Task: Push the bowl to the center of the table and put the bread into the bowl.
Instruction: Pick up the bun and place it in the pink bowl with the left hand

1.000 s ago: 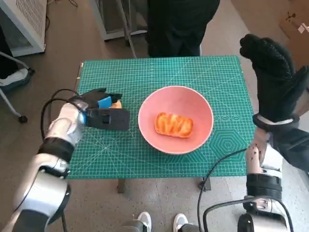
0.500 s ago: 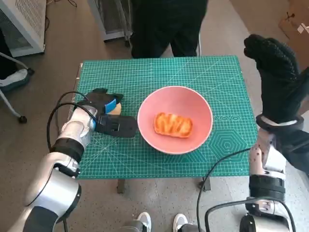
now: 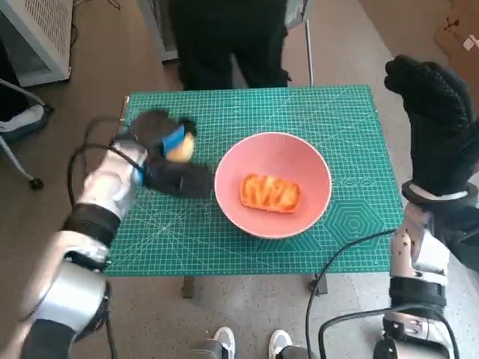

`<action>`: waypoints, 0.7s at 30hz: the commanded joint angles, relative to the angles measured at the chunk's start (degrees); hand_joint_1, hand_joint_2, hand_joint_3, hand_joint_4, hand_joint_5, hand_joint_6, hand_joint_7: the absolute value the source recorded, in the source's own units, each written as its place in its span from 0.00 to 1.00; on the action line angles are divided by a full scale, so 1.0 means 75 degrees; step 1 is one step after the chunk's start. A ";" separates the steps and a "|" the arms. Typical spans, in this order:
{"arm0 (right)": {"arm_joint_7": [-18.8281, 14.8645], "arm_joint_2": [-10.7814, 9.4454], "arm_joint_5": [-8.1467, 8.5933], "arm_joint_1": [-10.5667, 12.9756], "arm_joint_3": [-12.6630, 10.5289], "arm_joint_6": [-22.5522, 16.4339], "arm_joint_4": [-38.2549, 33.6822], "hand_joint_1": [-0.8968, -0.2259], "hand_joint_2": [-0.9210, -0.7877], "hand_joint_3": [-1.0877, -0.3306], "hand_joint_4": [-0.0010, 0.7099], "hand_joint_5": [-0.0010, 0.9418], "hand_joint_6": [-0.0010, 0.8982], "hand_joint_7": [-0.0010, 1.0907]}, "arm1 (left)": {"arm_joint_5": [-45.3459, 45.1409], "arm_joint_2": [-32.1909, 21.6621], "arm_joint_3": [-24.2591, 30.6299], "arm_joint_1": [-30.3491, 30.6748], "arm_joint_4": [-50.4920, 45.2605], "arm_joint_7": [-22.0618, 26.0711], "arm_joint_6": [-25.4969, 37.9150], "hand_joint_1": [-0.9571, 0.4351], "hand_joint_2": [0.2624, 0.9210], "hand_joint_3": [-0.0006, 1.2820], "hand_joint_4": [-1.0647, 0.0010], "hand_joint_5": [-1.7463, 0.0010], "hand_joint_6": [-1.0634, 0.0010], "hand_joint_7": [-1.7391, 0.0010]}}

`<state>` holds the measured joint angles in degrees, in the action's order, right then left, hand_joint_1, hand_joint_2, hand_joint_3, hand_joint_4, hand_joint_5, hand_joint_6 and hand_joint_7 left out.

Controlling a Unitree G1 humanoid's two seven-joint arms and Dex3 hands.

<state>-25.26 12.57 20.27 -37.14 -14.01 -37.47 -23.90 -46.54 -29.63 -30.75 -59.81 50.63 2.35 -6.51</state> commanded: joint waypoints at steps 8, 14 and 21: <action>0.0043 -0.0094 -0.0059 0.0102 0.0073 0.0131 -0.0102 0.61 0.00 0.92 0.58 0.00 0.53 0.00 | 0.0876 -0.0197 0.1183 0.1226 -0.6060 0.0819 -0.0511 0.69 0.93 0.01 0.14 0.51 0.30 0.37; 0.0001 -0.0105 -0.0087 0.0056 0.0109 0.0096 -0.0180 0.62 0.00 0.92 0.58 0.00 0.53 0.00 | 0.0797 0.0471 0.0790 0.1197 -0.6273 0.1107 -0.0436 0.69 0.96 0.01 0.19 0.42 0.35 0.38; -0.0097 -0.0086 -0.0053 0.0084 0.0144 0.0020 -0.0260 0.62 0.00 0.91 0.59 0.00 0.54 0.00 | 0.0603 0.1253 0.0307 0.1079 -0.5156 0.1073 -0.0609 0.69 0.77 0.24 0.31 0.27 0.37 0.40</action>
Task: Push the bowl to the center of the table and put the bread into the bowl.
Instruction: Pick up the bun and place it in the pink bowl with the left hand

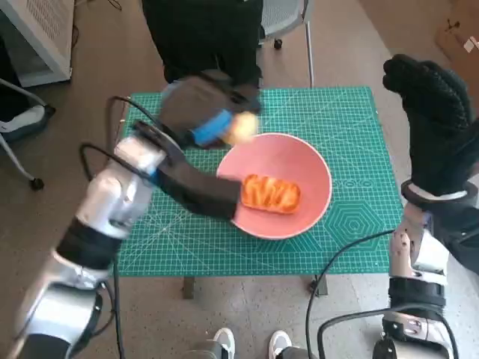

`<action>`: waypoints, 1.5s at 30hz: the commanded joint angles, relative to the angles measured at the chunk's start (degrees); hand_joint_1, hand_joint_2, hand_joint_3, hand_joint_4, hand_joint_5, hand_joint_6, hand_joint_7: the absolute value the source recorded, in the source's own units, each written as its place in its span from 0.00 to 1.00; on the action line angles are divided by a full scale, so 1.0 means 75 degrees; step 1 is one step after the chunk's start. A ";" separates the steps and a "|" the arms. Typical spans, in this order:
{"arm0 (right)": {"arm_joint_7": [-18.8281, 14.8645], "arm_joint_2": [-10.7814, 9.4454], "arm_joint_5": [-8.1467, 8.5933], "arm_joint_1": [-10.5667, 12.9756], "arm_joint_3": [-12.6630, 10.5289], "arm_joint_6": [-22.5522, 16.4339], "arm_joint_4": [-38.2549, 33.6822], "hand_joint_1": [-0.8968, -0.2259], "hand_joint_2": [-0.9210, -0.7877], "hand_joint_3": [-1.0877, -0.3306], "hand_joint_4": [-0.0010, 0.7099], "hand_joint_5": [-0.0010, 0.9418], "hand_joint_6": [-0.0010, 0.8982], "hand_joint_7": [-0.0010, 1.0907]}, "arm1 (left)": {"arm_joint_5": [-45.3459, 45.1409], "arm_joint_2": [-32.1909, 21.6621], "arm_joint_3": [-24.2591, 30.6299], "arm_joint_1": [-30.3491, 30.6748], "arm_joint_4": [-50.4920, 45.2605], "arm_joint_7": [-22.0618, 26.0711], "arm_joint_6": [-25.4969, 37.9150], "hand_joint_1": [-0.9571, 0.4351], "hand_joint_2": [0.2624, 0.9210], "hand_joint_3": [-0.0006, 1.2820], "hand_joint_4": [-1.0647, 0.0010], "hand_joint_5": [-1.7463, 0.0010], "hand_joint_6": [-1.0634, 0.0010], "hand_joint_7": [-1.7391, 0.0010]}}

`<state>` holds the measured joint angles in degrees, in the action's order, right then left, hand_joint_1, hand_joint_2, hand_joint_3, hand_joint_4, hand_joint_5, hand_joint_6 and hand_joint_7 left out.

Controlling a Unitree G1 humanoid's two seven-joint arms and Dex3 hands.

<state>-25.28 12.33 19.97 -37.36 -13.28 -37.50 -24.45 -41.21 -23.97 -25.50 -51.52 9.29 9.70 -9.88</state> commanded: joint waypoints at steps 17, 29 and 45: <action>-0.0134 -0.0016 0.0104 0.0306 -0.0083 0.0024 -0.0030 0.63 0.00 0.91 0.59 0.00 0.54 0.00 | 0.0130 0.1092 -0.0415 0.0028 0.2155 0.1324 0.0783 0.52 0.84 0.01 0.82 0.92 0.71 0.91; 0.0070 -0.0017 -0.0002 0.0362 -0.0084 0.0103 0.0123 0.63 0.00 0.91 0.59 0.00 0.54 0.00 | 0.0579 0.0893 -0.0012 0.0382 0.2108 0.0898 0.0170 0.27 0.84 0.01 0.99 1.00 0.80 1.00; 0.0245 -0.0002 -0.0055 0.0204 -0.0030 0.0448 0.0289 0.60 0.00 0.92 0.59 0.00 0.55 0.00 | 0.3635 0.0780 0.2093 0.1302 0.1119 0.1259 -0.0592 0.14 1.00 0.11 1.00 1.00 0.80 1.00</action>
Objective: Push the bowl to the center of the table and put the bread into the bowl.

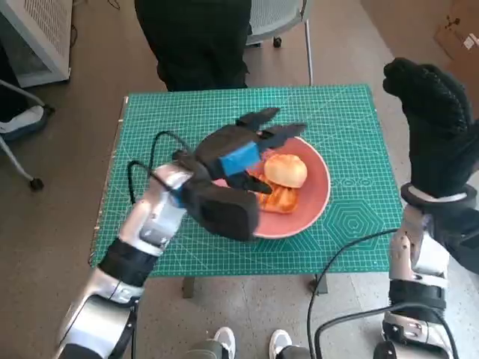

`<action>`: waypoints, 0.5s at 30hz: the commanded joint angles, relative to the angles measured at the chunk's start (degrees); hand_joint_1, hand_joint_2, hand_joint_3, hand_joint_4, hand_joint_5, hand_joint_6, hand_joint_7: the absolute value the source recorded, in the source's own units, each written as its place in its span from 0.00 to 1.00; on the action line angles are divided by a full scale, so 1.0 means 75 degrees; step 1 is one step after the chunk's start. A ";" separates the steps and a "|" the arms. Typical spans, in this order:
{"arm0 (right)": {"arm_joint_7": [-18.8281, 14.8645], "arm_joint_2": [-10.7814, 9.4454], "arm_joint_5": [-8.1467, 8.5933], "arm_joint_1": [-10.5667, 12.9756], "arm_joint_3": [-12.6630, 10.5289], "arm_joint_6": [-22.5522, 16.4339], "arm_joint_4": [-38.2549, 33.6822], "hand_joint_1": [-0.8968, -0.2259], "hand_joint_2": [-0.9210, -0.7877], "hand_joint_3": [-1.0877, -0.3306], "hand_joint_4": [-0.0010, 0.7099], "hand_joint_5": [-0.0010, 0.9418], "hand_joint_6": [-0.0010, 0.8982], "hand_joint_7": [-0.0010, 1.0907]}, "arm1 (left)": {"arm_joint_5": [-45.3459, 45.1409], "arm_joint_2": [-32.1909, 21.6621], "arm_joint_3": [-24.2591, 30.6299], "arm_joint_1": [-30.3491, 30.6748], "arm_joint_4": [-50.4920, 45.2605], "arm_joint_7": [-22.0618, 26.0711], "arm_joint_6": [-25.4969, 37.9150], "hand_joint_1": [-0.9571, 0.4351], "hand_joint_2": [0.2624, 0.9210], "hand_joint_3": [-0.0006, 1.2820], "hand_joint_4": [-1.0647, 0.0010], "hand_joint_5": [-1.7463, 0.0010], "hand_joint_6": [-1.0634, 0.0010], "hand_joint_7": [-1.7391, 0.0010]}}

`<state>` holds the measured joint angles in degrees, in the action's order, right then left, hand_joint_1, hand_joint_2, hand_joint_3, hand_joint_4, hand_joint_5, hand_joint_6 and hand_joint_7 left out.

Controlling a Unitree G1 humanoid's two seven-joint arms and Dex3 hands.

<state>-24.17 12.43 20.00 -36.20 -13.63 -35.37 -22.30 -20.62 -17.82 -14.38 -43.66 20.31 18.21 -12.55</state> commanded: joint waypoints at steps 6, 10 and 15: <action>0.0208 -0.0041 -0.0154 -0.0050 0.0101 0.0259 0.0066 0.61 0.00 0.93 0.61 0.01 0.55 0.00 | 0.2600 0.0263 0.1579 0.0531 -0.0720 0.0244 -0.0536 0.17 1.00 0.14 0.99 1.00 0.80 1.00; 0.0268 -0.0047 -0.0246 -0.0184 0.0175 0.0293 0.0006 0.62 0.00 0.94 0.60 0.01 0.55 0.00 | 0.3591 0.0507 0.2090 0.0792 -0.1061 0.0294 -0.0708 0.18 1.00 0.18 0.99 1.00 0.80 1.00; 0.0276 -0.0029 -0.0401 -0.0416 0.0231 0.0239 -0.0186 0.62 0.00 0.94 0.57 0.00 0.53 0.00 | 0.4366 0.0909 0.2457 0.1082 -0.1714 0.0054 -0.0634 0.19 1.00 0.24 1.00 1.00 0.82 1.00</action>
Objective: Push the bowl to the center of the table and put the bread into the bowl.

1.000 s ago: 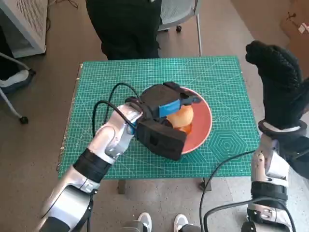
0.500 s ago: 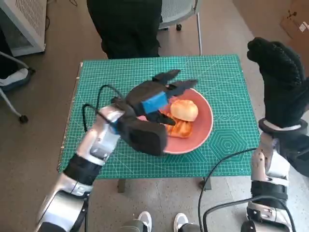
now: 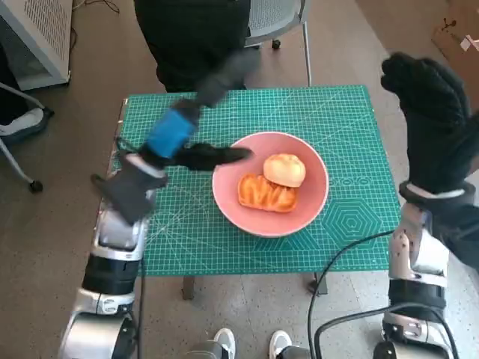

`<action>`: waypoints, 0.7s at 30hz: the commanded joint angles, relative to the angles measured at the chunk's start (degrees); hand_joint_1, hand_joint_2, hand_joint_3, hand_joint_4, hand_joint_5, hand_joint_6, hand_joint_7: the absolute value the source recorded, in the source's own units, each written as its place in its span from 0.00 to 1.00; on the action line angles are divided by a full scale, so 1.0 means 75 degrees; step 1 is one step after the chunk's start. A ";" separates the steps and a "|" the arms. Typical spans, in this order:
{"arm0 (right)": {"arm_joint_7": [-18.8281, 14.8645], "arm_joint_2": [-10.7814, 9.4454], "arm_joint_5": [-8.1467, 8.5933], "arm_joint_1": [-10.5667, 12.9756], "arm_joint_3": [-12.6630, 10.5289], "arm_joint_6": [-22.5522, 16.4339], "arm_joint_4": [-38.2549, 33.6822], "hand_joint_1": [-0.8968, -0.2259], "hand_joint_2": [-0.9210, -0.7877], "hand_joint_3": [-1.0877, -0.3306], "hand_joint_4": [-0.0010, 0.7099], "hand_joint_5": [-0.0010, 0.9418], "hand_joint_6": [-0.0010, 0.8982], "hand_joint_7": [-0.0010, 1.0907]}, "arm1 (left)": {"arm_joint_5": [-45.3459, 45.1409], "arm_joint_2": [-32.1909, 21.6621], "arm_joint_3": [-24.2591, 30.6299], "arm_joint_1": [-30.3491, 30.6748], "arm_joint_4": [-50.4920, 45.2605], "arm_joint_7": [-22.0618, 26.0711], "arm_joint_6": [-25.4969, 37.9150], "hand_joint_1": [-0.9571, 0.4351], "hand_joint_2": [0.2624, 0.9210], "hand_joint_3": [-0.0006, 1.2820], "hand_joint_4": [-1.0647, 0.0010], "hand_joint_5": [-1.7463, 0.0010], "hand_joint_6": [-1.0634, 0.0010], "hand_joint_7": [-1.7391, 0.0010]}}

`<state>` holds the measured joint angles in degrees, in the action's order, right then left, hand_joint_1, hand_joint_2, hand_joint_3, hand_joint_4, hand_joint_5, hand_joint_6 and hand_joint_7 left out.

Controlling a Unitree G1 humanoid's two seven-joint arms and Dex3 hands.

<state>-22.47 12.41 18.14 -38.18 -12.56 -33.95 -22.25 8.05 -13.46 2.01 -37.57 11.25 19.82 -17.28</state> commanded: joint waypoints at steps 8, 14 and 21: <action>-0.0023 0.0040 -0.0247 -0.0521 0.0163 0.0053 -0.0532 0.63 0.00 0.91 0.52 0.00 0.51 0.00 | 0.0972 0.0700 0.0571 0.0573 -0.0943 -0.0451 -0.0076 0.21 1.00 0.24 1.00 1.00 0.82 1.00; -0.0179 0.0082 -0.0174 -0.0728 0.0197 0.0026 -0.0819 0.63 0.00 0.90 0.52 0.00 0.52 0.00 | 0.0994 0.0843 0.0650 0.0614 -0.0740 -0.0445 -0.0373 0.22 1.00 0.22 1.00 1.00 0.85 1.00; -0.0401 0.0003 -0.0096 -0.0951 0.0229 -0.0123 -0.1240 0.64 0.00 0.90 0.52 0.00 0.53 0.01 | 0.1179 0.0881 0.0663 0.0564 -0.0522 -0.0239 -0.0186 0.26 1.00 0.19 1.00 1.00 0.86 1.00</action>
<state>-24.44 12.77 17.55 -44.99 -11.08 -34.60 -29.78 15.57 -6.91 6.88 -33.34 6.67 17.11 -19.54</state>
